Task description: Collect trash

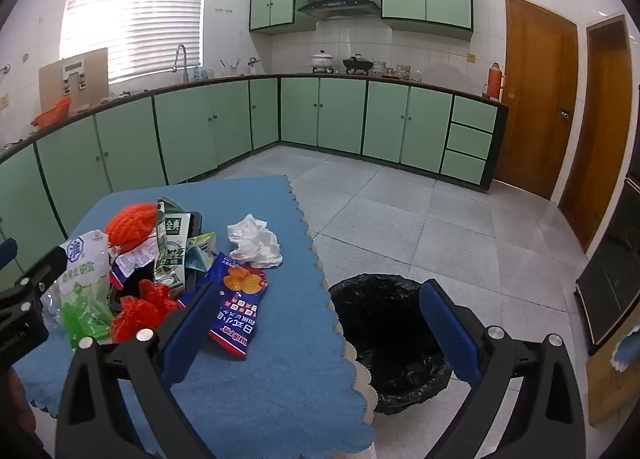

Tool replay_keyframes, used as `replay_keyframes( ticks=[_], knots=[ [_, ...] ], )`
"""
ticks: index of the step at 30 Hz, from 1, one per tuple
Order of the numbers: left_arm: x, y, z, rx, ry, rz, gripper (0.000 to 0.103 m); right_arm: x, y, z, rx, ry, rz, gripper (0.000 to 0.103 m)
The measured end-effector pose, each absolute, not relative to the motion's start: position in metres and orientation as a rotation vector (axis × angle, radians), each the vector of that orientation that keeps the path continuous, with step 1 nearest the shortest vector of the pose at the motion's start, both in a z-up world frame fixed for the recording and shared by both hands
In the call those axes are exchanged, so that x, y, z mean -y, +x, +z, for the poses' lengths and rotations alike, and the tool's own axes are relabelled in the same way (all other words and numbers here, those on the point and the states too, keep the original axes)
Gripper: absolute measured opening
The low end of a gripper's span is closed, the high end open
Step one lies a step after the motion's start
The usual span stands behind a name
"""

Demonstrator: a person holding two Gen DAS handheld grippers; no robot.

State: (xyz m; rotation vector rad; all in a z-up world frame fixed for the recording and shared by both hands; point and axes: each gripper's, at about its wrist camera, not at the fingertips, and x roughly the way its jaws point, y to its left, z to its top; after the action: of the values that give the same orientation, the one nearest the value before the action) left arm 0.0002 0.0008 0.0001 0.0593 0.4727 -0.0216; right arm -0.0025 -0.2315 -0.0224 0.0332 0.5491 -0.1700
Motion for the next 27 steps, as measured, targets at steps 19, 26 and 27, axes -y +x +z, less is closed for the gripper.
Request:
replay_keyframes(
  ticks=[19,26,27],
  knots=[
    [-0.001,-0.009,0.001,-0.470,0.059,-0.010,0.098,0.231,-0.001,-0.023,-0.554,0.040,-0.167,0.097],
    [-0.004,-0.002,-0.001,-0.474,0.054,-0.012,0.098,0.231,-0.002,-0.023,-0.554,0.039,-0.167,0.097],
    [-0.009,-0.001,0.000,-0.475,0.045,-0.003,0.098,0.231,-0.002,-0.023,-0.555,0.039,-0.167,0.097]
  ],
)
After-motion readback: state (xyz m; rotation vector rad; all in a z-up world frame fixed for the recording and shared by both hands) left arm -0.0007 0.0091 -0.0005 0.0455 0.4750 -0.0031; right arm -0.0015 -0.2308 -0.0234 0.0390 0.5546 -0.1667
